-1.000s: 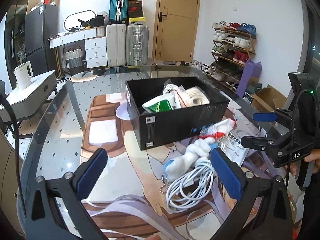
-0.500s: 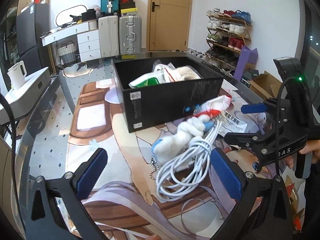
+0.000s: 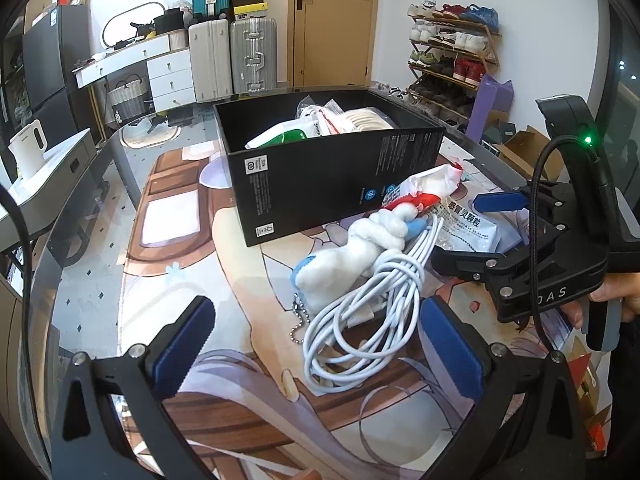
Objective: Organize soft objects
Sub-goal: 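Move the left tool to the white cable bundle while the right tool approaches the white printed packet, then grasp the white printed packet with the right tool while the left tool grasps the white cable bundle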
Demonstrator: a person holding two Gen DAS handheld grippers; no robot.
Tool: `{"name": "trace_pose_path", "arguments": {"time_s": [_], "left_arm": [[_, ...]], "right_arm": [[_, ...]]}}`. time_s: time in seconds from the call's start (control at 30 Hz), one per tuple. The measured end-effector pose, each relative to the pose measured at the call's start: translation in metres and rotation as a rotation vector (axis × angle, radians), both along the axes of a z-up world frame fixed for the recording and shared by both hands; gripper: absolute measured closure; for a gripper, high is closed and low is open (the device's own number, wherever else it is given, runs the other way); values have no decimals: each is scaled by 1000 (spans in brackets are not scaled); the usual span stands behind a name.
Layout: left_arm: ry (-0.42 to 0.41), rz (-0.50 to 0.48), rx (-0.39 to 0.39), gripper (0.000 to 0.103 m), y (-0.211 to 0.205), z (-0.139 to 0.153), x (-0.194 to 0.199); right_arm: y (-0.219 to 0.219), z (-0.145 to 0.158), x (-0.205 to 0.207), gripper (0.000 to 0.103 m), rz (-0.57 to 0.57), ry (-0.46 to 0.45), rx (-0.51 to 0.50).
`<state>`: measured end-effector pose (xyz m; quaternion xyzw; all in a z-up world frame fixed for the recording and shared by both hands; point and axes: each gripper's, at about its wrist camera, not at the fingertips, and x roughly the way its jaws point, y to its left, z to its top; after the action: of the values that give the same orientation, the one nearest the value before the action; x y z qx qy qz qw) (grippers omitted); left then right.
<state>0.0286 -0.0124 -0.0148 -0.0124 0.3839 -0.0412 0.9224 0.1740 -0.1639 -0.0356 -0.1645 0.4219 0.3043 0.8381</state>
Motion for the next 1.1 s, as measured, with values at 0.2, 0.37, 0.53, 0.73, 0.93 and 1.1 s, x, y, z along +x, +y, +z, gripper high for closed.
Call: {"name": "trace_pose_path", "arguments": {"time_s": [0.2,0.37,0.53,0.73,0.93,1.1], "left_arm": [[16,-6,2,0,-1,-3,2],[24,-7,2,0,-1,-3,3],[31,-4,2,0,-1,-4,5],[38,-12,6,0,-2,-7,6],[52,-18,-1,0,-4,-8,8],[75,-22,-1,0,-7,-10,11]], "right_arm": [[0,-1,1,1,-27,-5,10],[-1,-1,1,3,-31,-7,13],[-7,3,1,19,-23,-15,22],[-14,7,-2,42,-5,-16,23],[-15,10,-6,55,20,-11,25],[-16,11,-8,55,32,-12,20]]}}
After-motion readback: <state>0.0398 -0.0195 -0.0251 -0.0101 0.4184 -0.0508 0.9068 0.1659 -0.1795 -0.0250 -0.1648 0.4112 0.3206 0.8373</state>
